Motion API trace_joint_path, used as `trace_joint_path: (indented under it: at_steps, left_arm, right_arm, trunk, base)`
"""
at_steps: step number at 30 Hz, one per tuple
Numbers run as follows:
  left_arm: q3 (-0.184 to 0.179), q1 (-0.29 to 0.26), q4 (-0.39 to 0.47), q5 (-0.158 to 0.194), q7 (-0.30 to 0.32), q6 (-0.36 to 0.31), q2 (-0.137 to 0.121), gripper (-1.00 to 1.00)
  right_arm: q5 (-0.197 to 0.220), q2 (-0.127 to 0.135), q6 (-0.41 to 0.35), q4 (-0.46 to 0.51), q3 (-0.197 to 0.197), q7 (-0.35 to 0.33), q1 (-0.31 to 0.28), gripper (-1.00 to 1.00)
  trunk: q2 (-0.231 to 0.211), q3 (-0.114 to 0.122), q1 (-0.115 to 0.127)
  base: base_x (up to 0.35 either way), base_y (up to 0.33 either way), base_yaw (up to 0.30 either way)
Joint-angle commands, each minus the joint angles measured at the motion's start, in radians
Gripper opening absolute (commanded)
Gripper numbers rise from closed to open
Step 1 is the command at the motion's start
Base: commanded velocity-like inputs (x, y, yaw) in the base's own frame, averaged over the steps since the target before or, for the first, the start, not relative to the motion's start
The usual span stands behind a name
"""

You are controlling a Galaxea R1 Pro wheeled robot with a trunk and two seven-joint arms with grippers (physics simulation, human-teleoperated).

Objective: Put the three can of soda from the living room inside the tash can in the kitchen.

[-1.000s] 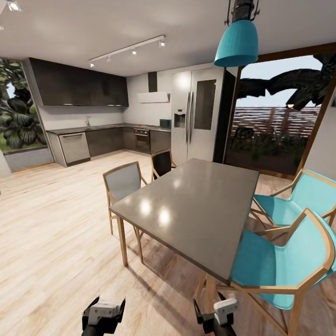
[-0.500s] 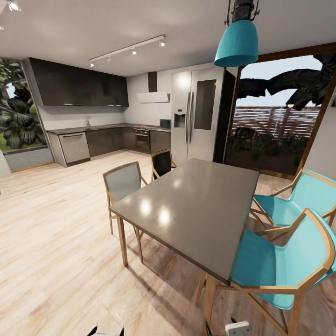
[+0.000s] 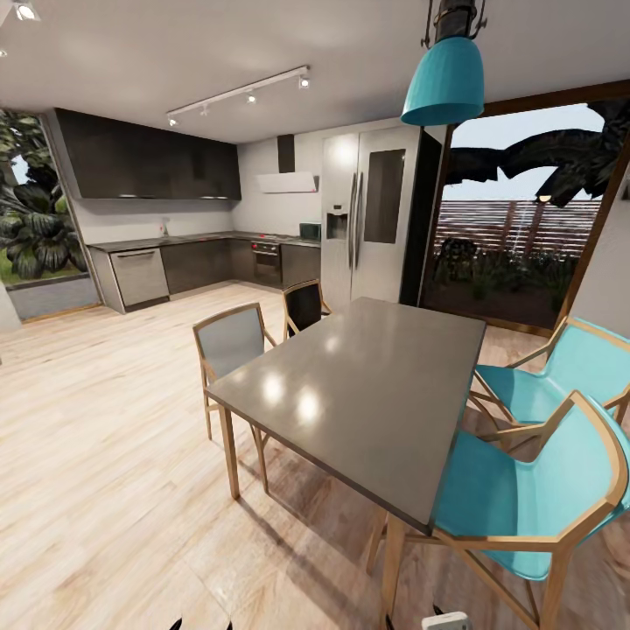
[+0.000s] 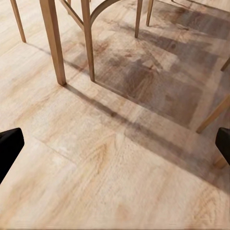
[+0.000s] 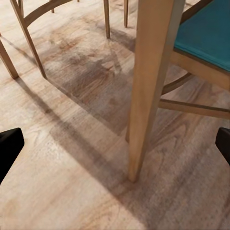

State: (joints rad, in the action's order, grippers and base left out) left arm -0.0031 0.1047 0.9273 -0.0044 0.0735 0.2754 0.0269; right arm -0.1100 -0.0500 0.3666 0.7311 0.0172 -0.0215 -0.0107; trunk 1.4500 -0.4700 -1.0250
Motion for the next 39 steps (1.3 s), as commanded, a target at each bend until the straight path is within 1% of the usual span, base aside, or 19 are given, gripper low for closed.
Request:
trace_joint_path:
  at_steps: [1,8,9,10,13,20,39]
  left_arm:
    - [0.000,0.000,-0.007,0.000,0.000,0.000,0.000,1.00]
    - [0.000,-0.002,-0.026,0.001,-0.001,0.001,-0.001,1.00]
    - [0.000,-0.002,-0.028,0.001,-0.001,0.001,-0.001,1.00]
    - [0.000,-0.002,-0.030,0.001,-0.001,0.001,-0.001,1.00]
    - [0.000,-0.002,-0.032,0.001,-0.001,0.001,-0.001,1.00]
    - [0.000,-0.002,-0.035,-0.001,-0.002,0.001,-0.001,1.00]
    - [-0.003,-0.002,-0.035,-0.008,-0.003,0.001,0.002,1.00]
  right_arm:
    - [0.002,-0.002,0.000,0.000,0.000,0.000,0.000,1.00]
    - [0.006,-0.005,0.000,-0.001,0.000,0.008,0.000,1.00]
    - [0.006,-0.006,0.000,-0.001,0.000,0.013,0.000,1.00]
    - [0.006,-0.007,0.000,-0.001,0.001,0.032,0.000,1.00]
    - [0.007,-0.007,0.000,-0.001,0.001,0.049,0.000,1.00]
    - [0.007,-0.007,0.000,-0.001,0.001,0.064,0.000,1.00]
    - [0.007,-0.007,0.000,-0.001,0.001,0.067,0.000,1.00]
  trunk:
    - [0.000,0.000,0.000]
    - [0.000,0.000,0.000]
    - [0.000,0.000,0.000]
    - [0.000,0.000,0.000]
    - [0.000,-0.002,0.000]
    - [0.000,-0.006,0.000]
    - [0.000,-0.022,0.000]
  base:
    - [0.000,0.000,0.000]
    - [0.000,0.000,0.000]
    - [0.000,0.000,0.006]
    - [0.000,0.000,0.066]
    - [0.000,0.000,0.114]
    - [0.000,0.000,0.178]
    - [0.000,0.000,0.203]
